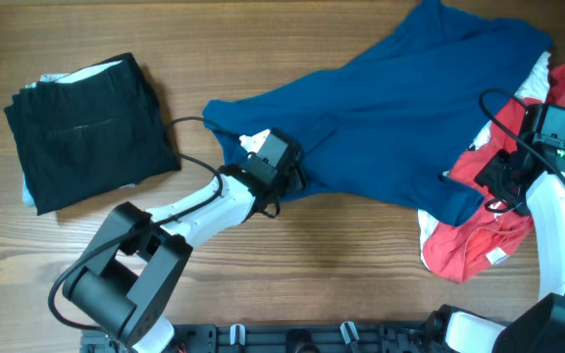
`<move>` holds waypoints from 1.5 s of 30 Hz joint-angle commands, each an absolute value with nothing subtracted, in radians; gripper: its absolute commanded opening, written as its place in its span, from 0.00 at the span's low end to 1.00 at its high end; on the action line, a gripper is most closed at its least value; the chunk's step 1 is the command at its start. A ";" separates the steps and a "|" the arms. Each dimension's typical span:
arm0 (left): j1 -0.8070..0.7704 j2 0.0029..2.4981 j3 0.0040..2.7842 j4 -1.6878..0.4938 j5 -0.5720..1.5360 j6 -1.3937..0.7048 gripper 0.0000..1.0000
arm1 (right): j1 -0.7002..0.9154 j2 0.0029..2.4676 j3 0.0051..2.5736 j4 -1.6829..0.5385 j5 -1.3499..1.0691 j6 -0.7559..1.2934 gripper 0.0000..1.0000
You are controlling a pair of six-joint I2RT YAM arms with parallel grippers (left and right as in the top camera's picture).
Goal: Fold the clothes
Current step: 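Grasp the blue shirt's left edge with the left gripper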
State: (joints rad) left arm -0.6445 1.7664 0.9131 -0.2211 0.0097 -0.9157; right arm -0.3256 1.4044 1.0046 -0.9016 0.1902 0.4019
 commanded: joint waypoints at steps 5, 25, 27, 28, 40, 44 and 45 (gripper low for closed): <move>-0.656 1.821 0.889 -0.269 0.026 -0.925 0.04 | -0.329 1.408 1.001 -0.905 0.182 0.393 0.56; -0.130 1.430 0.888 -0.768 0.391 -0.632 1.00 | -0.329 1.430 0.999 -0.875 -0.009 0.285 0.09; -0.204 1.446 0.881 -0.756 0.388 -0.633 1.00 | -0.329 1.464 0.999 -0.868 -0.047 0.269 0.04; -0.250 1.460 0.875 -0.731 0.388 -0.636 1.00 | -0.329 1.494 0.999 -0.867 -0.046 0.270 0.04; -0.529 1.742 0.862 -0.441 0.351 -0.853 1.00 | -0.330 1.725 0.999 -0.718 0.017 0.265 0.04; -0.580 1.789 0.862 -0.368 0.351 -0.923 1.00 | -0.359 1.776 0.999 -0.706 0.107 0.274 0.04; -0.596 1.790 0.862 -0.353 0.351 -0.929 1.00 | -0.380 1.792 0.999 -0.707 0.133 0.303 0.04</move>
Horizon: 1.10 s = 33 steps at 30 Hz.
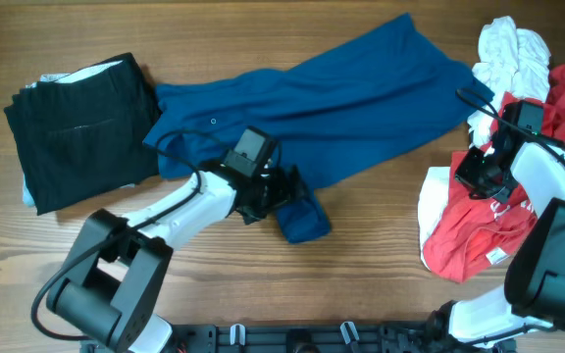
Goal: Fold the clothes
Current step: 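Grasp the blue shirt's left edge with the left gripper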
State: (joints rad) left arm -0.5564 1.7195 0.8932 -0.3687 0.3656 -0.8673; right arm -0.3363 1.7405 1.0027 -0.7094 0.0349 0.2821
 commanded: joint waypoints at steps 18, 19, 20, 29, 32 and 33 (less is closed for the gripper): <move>-0.305 1.592 0.862 -0.829 0.099 -0.787 0.04 | -0.598 1.544 1.148 -0.739 -0.238 0.224 0.04; -0.271 1.568 0.862 -0.849 0.098 -0.784 0.04 | -0.577 1.543 1.148 -0.739 -0.238 0.207 0.04; -0.220 1.534 0.862 -0.873 0.097 -0.784 0.04 | -0.553 1.552 1.148 -0.739 -0.237 0.193 0.04; -0.162 1.473 0.862 -0.879 0.110 -0.762 0.04 | -0.353 1.646 1.089 -0.807 -0.186 0.139 0.61; -0.162 1.473 0.862 -0.880 0.110 -0.762 0.04 | -0.351 1.648 1.058 -0.776 -0.170 0.160 0.60; -0.162 1.473 0.862 -0.880 0.110 -0.762 0.04 | -0.350 1.648 1.039 -0.752 -0.174 0.160 0.60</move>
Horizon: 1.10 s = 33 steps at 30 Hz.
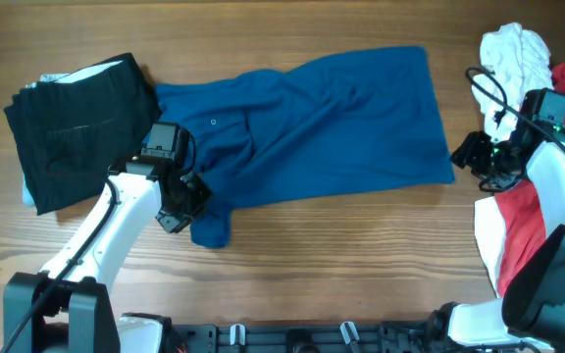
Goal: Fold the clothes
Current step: 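Grasp the blue shirt's left edge with the left gripper, then grasp the blue shirt's right end with the right gripper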
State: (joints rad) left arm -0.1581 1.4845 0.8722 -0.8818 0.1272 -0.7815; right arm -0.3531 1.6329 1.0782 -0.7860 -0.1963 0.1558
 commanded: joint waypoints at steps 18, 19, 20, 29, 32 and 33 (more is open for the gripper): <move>-0.162 1.473 0.862 -0.880 0.110 -0.762 0.04 | -0.254 1.660 0.810 -0.350 -0.149 0.251 0.57; -0.162 1.473 0.862 -0.880 0.110 -0.762 0.04 | -0.254 1.671 0.810 -0.347 -0.148 0.265 0.57; -0.162 1.473 0.862 -0.880 0.110 -0.762 0.04 | -0.254 1.687 0.810 -0.342 -0.146 0.270 0.56; -0.162 1.473 0.862 -0.879 0.110 -0.752 0.04 | -0.255 1.697 0.873 -0.401 -0.161 0.273 0.04; -0.162 1.461 0.888 -0.885 0.110 -0.653 0.04 | -0.255 1.599 0.978 -0.533 -0.160 0.273 0.04; -0.160 1.446 0.912 -0.900 0.110 -0.616 0.04 | -0.255 1.544 1.037 -0.604 -0.149 0.270 0.04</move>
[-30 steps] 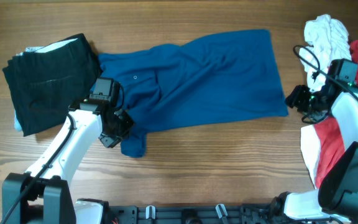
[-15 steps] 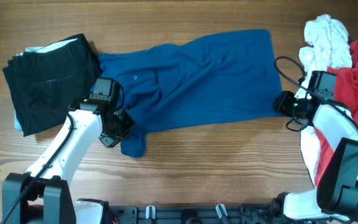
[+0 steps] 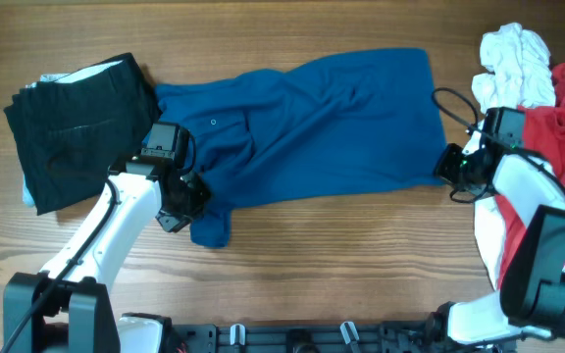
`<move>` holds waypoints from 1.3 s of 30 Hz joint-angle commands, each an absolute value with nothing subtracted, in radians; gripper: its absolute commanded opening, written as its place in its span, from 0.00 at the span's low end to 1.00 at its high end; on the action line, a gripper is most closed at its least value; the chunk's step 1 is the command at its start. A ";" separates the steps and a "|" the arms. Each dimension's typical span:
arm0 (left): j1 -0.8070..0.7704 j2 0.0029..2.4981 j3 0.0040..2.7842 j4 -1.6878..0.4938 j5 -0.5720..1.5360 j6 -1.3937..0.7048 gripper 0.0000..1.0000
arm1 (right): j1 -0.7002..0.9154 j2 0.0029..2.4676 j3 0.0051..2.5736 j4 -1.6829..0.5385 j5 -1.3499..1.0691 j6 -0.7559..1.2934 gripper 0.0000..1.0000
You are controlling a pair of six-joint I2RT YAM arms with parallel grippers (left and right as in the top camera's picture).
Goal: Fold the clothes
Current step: 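Grasp the blue shirt's right end with the right gripper, then lift the blue shirt with both grippers and swing it to spread flat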
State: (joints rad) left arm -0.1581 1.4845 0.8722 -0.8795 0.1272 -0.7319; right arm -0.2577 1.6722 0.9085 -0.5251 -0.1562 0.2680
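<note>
A blue shirt (image 3: pixel 312 127) lies spread across the middle of the table, collar end to the left, with a sleeve (image 3: pixel 210 227) hanging toward the front. My left gripper (image 3: pixel 190 194) sits on the shirt's lower left edge, by that sleeve, and looks shut on the cloth. At the shirt's lower right corner my right gripper (image 3: pixel 448 167) pinches the hem. Folded black clothes (image 3: pixel 81 132) are stacked at the far left.
A pile of white clothes (image 3: pixel 508 64) and red clothes (image 3: pixel 547 127) lies at the right edge, under and behind my right arm. Bare wooden table (image 3: pixel 341 265) runs along the front.
My right gripper has moved a little to the left, and the shirt's lower right corner has come in with it. The left arm and the shirt's other parts are unchanged.
The blue shirt first lay slanted toward the back right, partly over the red and white pile, with a gripper at each lower end. Then it was further left, a sleeve bunched at the front. Then it lay flat across the middle, as it does now.
</note>
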 commanded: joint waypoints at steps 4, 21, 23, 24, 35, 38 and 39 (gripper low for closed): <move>-0.159 1.327 1.103 -1.006 0.110 -0.531 0.04 | -0.255 1.293 1.329 -0.876 -0.028 0.253 0.04; 0.102 0.986 1.814 -1.161 0.107 -0.426 0.04 | -0.255 1.104 1.898 -1.125 0.079 0.239 0.04; 0.102 1.046 1.813 -1.171 0.112 -0.426 0.04 | -0.255 1.179 1.898 -1.134 0.078 0.239 0.04; 0.102 1.085 1.813 -1.171 0.124 -0.426 0.04 | -0.255 1.229 1.898 -1.140 0.077 0.239 0.04; 0.068 1.695 1.968 -0.467 0.413 -0.454 0.04 | -0.255 1.687 2.019 -0.889 -0.105 0.420 0.04; 0.105 1.705 2.211 -0.464 0.400 -0.421 0.04 | -0.255 1.660 2.225 -0.868 -0.079 0.360 0.04; 0.117 1.703 2.303 -0.525 0.404 -0.381 0.04 | -0.255 1.658 2.292 -0.899 -0.075 0.328 0.04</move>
State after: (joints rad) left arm 0.0597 1.7866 2.0377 -0.4992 0.3927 -0.4274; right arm -0.2481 1.7306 2.1036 -0.8772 -0.1120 0.3698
